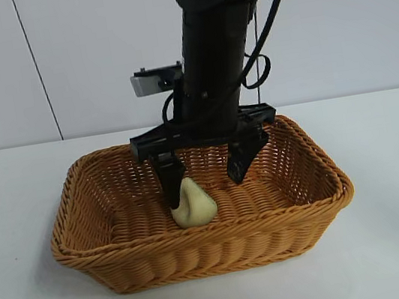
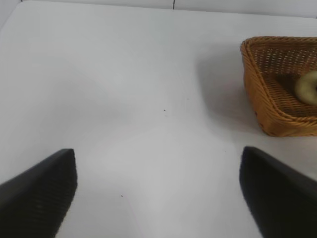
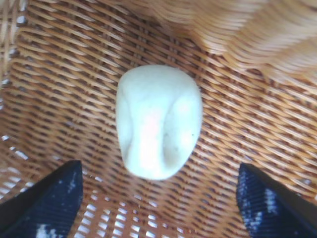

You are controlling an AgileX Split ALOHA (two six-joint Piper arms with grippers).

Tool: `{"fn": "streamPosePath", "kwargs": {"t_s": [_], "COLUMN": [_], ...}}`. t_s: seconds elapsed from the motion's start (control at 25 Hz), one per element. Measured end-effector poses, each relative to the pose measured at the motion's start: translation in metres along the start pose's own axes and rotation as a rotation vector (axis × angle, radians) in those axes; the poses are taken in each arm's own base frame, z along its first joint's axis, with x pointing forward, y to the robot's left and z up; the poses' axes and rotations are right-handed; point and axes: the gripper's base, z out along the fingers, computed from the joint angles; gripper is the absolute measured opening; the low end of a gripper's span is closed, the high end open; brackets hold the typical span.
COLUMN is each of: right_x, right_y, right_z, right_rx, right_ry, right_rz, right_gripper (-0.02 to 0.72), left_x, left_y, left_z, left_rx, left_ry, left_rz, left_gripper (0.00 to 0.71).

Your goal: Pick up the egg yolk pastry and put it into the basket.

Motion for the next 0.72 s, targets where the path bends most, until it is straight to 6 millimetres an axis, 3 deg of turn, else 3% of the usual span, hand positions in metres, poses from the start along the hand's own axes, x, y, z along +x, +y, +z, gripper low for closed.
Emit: {"fn": "streamPosePath", "kwargs": {"t_s": [0.28,0.48,0.72], "right_x": [-0.012,-0.036,-0.043], "right_y": [-0.013,-0.026,-0.064], "right_z": [-0.056,-0.094,-0.105], "right_rx": [0.065,0.065,0.089], "right_ry": [0.032,-0.102,-0.134], "right_rz": [-0.007,0.025,0.105], "right_gripper": [0.628,0.628,0.628], "left_x": [0.0,0.0,0.0], "left_y": [0.0,0.0,0.0], "left_z": [0.0,0.0,0.0], "left_rx": [0.005,0.0,0.005], "left_ry": [0.0,0.0,0.0], "left_rz": [-0.003,0.0,-0.003], "left_gripper": [0.643,0.643,0.643]}}
